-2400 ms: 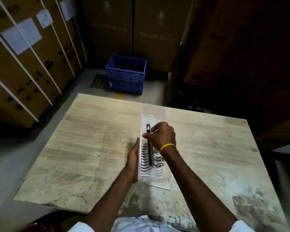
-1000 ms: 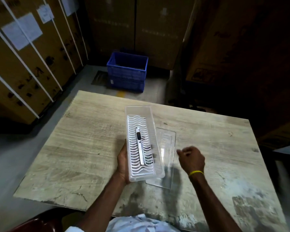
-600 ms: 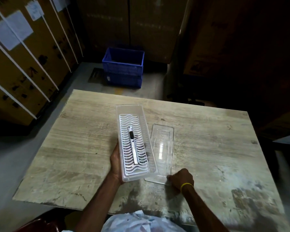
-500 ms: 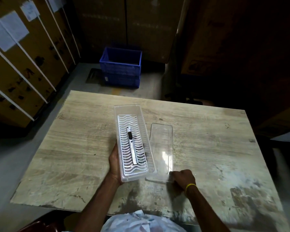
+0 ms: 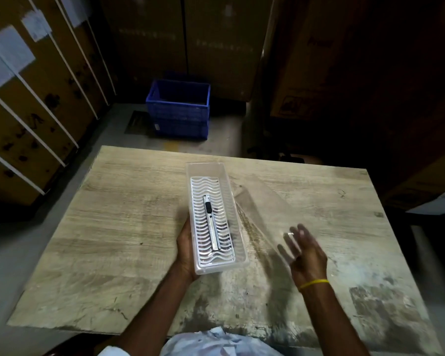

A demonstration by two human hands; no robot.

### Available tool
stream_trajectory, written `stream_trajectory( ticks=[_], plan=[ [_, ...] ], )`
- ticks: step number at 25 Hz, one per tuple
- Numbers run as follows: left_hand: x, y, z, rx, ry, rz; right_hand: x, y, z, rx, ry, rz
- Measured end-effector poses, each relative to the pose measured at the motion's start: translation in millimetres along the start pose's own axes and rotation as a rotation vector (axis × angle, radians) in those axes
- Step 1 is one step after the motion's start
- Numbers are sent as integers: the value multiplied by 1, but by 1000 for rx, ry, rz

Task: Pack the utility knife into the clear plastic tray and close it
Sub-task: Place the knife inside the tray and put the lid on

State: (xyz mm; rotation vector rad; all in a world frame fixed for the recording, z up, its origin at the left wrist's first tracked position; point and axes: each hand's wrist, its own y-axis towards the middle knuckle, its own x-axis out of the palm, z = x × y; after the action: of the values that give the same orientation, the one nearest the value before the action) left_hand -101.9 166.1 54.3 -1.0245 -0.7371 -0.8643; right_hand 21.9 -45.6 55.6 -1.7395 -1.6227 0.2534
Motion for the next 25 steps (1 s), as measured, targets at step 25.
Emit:
stream_trajectory(
  ticks=[25],
  plan=[
    [35, 41, 4, -75, 146, -12, 75, -71, 14, -1490, -1516, -542]
  ],
)
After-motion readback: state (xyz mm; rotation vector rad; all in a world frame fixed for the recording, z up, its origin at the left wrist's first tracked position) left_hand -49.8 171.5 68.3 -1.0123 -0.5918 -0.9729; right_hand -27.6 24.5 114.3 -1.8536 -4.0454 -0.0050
